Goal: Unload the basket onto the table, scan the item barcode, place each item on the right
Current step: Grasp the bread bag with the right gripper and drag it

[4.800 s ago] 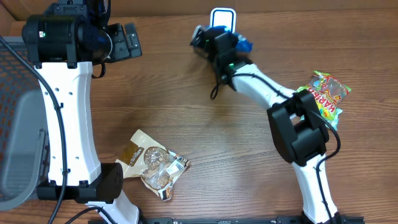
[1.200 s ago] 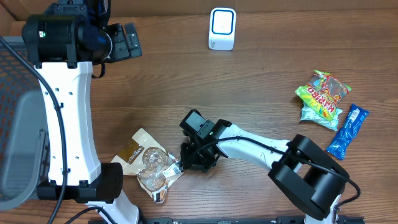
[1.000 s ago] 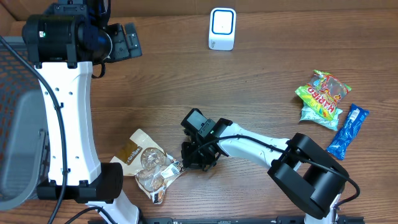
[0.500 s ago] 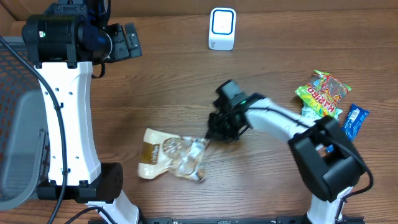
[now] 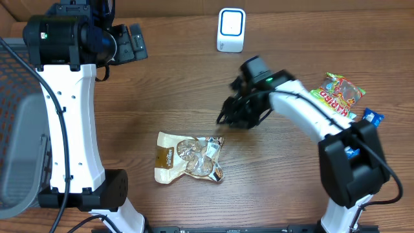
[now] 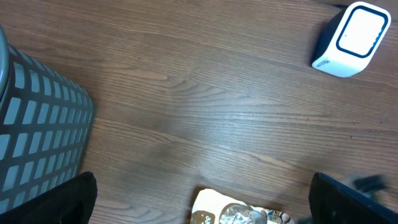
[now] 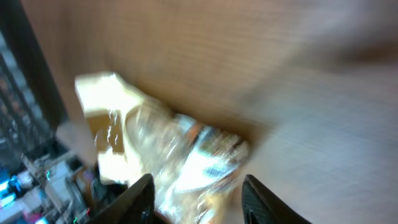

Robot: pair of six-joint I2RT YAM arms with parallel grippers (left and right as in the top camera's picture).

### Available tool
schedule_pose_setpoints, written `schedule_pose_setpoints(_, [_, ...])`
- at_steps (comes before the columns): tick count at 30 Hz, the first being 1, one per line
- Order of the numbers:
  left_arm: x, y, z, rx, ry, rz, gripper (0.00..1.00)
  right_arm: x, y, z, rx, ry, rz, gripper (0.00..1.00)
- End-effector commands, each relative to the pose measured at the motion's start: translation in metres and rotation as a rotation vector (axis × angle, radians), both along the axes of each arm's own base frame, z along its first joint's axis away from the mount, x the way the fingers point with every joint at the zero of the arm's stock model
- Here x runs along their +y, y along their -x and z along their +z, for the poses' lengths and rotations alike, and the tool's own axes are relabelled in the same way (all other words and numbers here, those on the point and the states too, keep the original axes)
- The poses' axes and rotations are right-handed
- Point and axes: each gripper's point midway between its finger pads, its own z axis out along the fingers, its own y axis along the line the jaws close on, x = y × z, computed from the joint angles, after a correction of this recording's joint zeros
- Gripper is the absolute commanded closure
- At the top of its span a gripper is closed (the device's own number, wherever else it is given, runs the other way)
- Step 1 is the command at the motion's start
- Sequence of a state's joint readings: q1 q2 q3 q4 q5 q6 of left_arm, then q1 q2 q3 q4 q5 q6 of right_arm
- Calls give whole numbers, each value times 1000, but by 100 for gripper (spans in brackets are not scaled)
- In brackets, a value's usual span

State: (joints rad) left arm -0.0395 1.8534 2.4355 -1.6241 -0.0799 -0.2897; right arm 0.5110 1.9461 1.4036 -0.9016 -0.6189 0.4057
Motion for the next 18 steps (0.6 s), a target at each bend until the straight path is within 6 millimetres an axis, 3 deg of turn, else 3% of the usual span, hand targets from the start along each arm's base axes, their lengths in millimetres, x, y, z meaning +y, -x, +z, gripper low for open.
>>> schedule_pose_setpoints(1, [-4,-2,0,-4,2,1,1,43,45,17,19,-43,131,83])
schedule_pose_setpoints(2, [-4,-2,0,-4,2,1,0,49,54,14,27,-21,143,95])
schedule_pose_setpoints(6, [-4,-2,0,-4,2,1,0,62,81,-12,-2,162,136,94])
schedule_pose_setpoints(10, [-4,-2,0,-4,2,1,0,70,100,-28,-11,241,150,93])
schedule_pose_setpoints(15, [-4,-2,0,-4,2,1,0,65,105,-42,20,289,152,75])
schedule_pose_setpoints(18, [-4,-2,0,-4,2,1,0,41,94,-49,24,372,115,67])
